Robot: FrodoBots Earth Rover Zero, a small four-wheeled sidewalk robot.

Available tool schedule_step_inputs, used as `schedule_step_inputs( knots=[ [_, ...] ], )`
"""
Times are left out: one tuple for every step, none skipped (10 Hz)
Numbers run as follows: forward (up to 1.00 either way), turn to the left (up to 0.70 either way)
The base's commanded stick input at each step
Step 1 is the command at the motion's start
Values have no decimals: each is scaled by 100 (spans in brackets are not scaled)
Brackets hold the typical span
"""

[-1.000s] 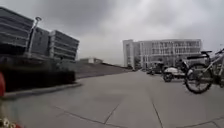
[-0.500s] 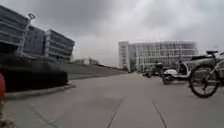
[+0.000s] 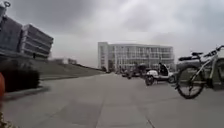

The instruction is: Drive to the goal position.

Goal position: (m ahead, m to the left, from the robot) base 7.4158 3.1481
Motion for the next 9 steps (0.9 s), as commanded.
schedule_step_inputs(
  knots=[
    [70,-35],
    [70,-35],
    [22,-11],
    [0,0],
    [0,0],
    [30,15],
    [70,35],
    [70,35],
    [70,35]
  ],
)
